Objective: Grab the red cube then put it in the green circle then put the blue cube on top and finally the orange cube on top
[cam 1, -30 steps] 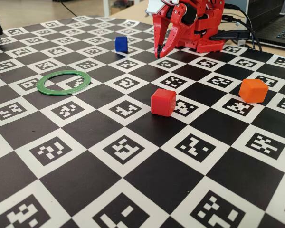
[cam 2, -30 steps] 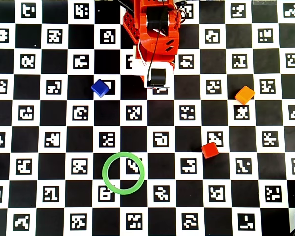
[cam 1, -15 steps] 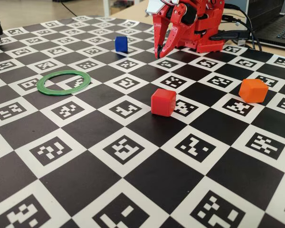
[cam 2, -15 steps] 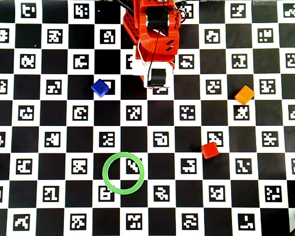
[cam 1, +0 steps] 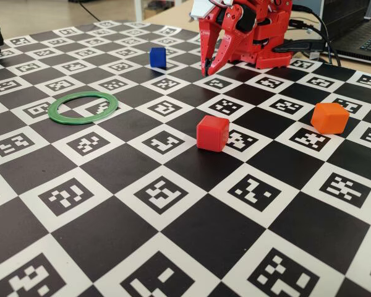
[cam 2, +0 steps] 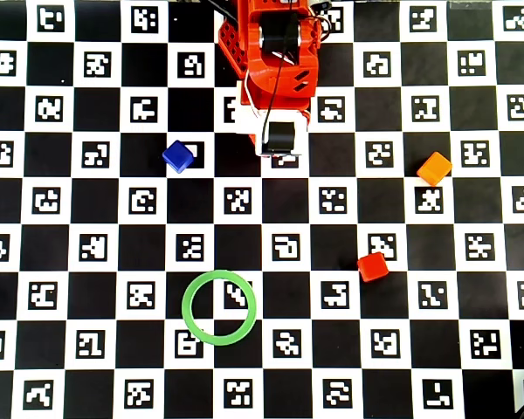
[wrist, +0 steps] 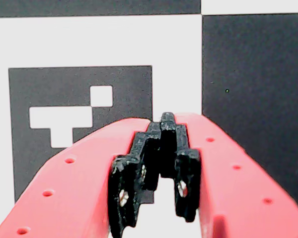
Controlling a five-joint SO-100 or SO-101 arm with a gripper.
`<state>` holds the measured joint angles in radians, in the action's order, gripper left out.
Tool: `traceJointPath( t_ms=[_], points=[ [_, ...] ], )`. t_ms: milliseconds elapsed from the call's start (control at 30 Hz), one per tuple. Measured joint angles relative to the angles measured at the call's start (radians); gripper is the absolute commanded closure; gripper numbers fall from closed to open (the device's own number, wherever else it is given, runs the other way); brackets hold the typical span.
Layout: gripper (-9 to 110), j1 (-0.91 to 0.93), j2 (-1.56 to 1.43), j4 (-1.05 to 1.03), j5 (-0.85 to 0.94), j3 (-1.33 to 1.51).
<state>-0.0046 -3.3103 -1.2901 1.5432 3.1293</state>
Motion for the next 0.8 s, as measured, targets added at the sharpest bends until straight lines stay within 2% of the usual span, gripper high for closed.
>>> traceJointPath(
  t_ms=[333, 500, 800],
  points=[
    [107, 0.000, 0.000, 0.000, -0.009, 0.000],
    [107, -0.020, 0.000, 0.006, -0.067, 0.000],
    [107, -0.095, 0.267, 0.173, -0.377, -0.141]
  ],
)
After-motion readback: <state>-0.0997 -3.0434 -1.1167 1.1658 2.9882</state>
